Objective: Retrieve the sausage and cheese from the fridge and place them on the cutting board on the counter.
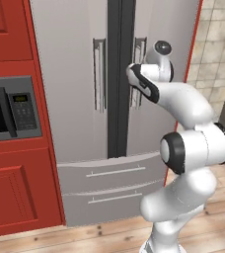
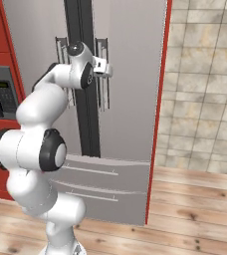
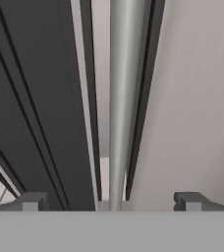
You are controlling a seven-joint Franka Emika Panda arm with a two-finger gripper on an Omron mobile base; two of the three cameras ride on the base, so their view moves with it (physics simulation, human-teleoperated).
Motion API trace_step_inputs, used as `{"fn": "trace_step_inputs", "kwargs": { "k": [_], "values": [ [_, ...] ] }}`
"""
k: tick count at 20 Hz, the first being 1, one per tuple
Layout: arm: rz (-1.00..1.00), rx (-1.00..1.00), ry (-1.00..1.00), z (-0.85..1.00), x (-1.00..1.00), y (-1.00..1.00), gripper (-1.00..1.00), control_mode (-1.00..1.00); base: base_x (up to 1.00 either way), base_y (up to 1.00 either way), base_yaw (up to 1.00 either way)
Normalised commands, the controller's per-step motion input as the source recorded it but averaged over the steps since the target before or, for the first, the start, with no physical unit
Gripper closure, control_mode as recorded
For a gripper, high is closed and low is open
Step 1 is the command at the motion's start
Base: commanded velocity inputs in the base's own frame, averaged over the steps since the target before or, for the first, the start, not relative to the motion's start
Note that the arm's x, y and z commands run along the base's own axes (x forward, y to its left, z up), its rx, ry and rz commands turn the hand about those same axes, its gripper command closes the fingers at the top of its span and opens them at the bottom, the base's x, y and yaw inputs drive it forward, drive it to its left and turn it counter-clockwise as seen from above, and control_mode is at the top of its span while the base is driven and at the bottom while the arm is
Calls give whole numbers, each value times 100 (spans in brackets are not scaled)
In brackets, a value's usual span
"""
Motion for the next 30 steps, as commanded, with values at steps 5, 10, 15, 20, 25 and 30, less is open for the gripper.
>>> {"fn": "trace_step_inputs", "kwargs": {
  "k": [5,10,15,20,25,30],
  "values": [
    [0,1,0,-7,42,-1,-100,-100,0,0,0],
    [0,0,0,-11,41,0,-100,-100,0,0,0],
    [0,1,0,-19,29,-3,-100,-100,0,0,0],
    [0,0,3,-27,25,0,-100,-100,0,0,0],
    [0,0,1,-14,42,-1,-100,-100,0,0,0],
    [0,0,0,-32,30,-1,-100,-100,0,0,0]
  ]
}}
